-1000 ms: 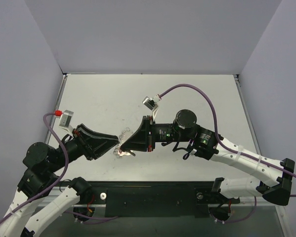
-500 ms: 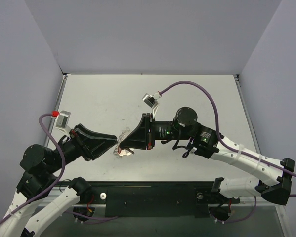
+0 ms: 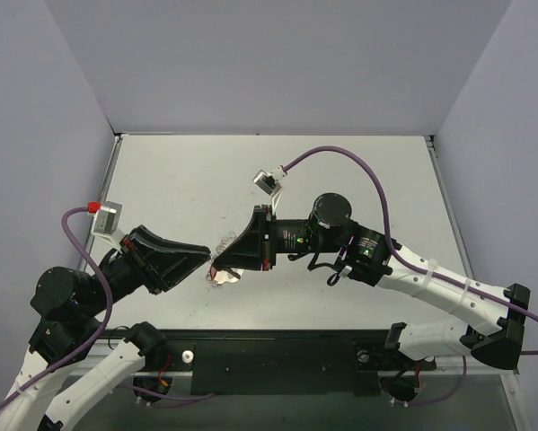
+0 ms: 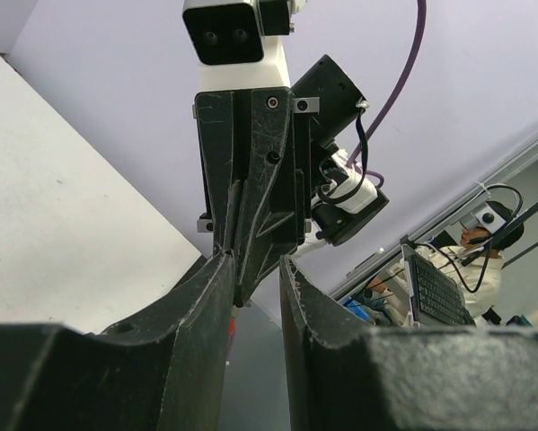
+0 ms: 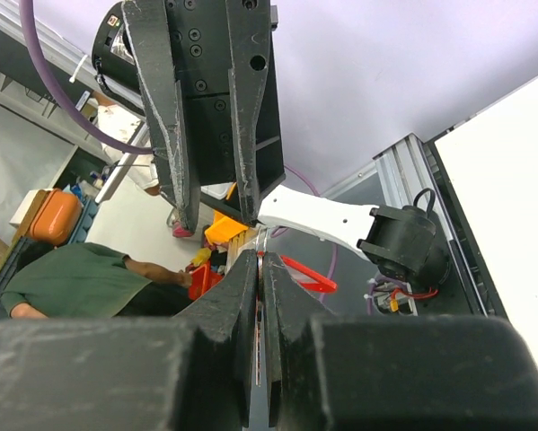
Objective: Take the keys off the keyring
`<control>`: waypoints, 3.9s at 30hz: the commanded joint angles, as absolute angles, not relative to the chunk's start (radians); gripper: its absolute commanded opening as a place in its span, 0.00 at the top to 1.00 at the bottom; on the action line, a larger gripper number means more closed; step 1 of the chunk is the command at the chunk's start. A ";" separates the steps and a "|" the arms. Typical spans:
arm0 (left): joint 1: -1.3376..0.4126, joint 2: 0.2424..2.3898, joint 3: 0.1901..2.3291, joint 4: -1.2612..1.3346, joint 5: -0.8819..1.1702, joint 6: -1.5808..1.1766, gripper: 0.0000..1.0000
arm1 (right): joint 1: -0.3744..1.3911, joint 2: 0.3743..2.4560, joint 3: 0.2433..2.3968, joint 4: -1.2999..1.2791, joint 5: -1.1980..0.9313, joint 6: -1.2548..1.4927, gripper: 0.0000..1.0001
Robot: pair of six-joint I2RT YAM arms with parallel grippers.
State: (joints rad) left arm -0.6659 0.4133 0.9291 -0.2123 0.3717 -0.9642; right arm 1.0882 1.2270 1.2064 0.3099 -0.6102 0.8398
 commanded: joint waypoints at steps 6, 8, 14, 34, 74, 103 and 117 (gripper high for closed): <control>-0.666 0.400 0.950 -0.206 0.327 -0.948 0.49 | 1.095 1.216 1.259 0.354 -0.626 0.824 1.00; -0.666 0.403 0.948 -0.207 0.328 -0.946 0.48 | 1.097 1.216 1.261 0.353 -0.626 0.824 1.00; -0.666 0.408 0.939 -0.201 0.336 -0.946 0.52 | 1.101 1.218 1.264 0.353 -0.624 0.819 1.00; -0.664 0.411 0.917 -0.163 0.368 -0.968 1.00 | 1.104 1.241 1.293 0.347 -0.634 0.813 1.00; -0.666 0.575 1.065 -0.492 0.768 -0.643 1.00 | 1.146 1.388 1.531 -0.319 -0.770 0.561 1.00; -0.666 0.439 1.000 -0.362 0.485 -0.868 0.39 | 1.146 1.250 1.411 -0.143 -0.699 0.620 1.00; -0.666 0.417 0.928 -0.241 0.474 -0.968 0.51 | 1.146 1.258 1.437 -0.123 -0.699 0.624 1.00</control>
